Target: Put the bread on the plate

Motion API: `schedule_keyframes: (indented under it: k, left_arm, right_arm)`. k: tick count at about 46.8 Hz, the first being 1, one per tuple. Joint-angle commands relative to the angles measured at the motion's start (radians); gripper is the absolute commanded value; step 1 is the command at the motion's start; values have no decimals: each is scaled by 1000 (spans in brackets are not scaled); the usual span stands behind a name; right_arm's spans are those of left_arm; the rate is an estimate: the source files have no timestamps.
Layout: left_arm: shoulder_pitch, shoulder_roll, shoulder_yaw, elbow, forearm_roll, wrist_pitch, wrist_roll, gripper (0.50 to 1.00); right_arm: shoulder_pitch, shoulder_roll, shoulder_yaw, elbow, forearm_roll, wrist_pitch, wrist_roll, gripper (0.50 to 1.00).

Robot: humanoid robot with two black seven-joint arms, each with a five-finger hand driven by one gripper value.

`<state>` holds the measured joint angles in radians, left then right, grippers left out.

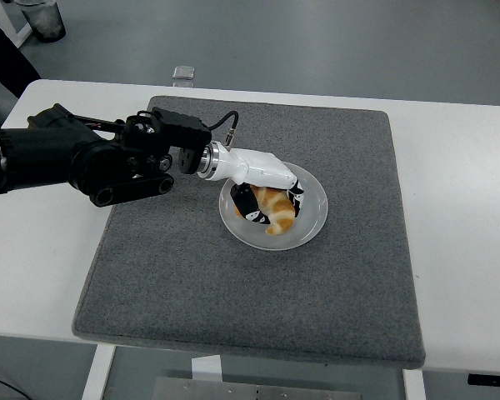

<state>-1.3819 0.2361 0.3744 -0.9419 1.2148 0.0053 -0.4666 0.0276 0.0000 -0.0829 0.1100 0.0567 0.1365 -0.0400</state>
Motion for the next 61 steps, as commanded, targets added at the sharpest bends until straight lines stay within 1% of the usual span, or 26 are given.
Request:
schedule_keyframes:
  k: [1,14,36,37,39,40,41,42,44,47,48,56,61]
  left_arm:
    - [4,-3,0,11,0,2,0,500]
    - [24,-9,0,28,0,24,0,500]
    - [43,-12,-3,46,-5,25,0,500]
    - [43,-12,-5,46,-5,25,0,512]
    - [44,-17,-5,48,-9,25,0,576]
    - [44,-18,-5,48,-15,27,0,631]
    - [44,-18,-5,48,-17,27,0,706]
    - [44,-18,-5,48,-18,28,2,758]
    - [44,-18,-6,46,-20,27,2,825]
    - [47,-18,-6,46,-26,27,2,964]
    - [49,-18,-8,46,-26,27,2,990]
    - [47,-18,-22,43,-54,25,2,992]
    - [41,-15,-71,37,-112,21,0,992]
  right_arm:
    - [0,0,0,0,0,0,0,952]
    - [0,0,0,0,0,0,0,952]
    - [0,0,0,-1,0,0,0,952]
    - [0,0,0,0,0,0,0,952]
    - [0,0,0,0,0,0,0,952]
    - [0,0,0,0,0,0,0,952]
    - [0,0,0,-1,0,0,0,952]
    - [0,0,0,0,0,0,0,954]
    - [0,0,0,0,0,0,0,954]
    - [0,0,0,0,0,0,0,952]
    - [0,0,0,0,0,0,0,952]
    - [0,0,0,0,0,0,0,952]
    - [0,0,0,-1,0,0,0,952]
